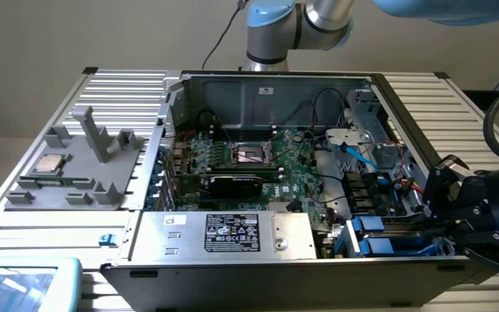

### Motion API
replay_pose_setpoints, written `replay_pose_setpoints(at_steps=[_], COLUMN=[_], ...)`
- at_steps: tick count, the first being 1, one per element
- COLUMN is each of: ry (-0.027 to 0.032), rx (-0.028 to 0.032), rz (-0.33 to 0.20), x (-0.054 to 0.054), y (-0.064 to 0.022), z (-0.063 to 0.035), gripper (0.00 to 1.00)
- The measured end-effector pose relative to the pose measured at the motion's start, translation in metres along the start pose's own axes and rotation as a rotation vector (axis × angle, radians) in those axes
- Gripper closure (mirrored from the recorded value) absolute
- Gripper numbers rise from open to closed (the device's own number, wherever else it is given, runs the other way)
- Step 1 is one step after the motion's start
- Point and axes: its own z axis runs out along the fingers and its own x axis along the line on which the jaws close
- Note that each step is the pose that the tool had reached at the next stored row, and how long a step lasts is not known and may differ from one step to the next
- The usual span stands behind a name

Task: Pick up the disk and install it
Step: 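Insert the first disk wire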

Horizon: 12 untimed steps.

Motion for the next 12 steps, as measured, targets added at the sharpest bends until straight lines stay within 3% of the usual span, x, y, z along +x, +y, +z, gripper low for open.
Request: replay_pose_setpoints(at_steps=[7, 12], ry=[-0.0006, -0.0050], rx=[-0.0007, -0.0084], rz=[-0.001, -0.005], x=[-0.0001, -0.0006], y=[0.0002, 0.0004], z=[0.0000, 0.0007], gripper=[0.77, 0.77])
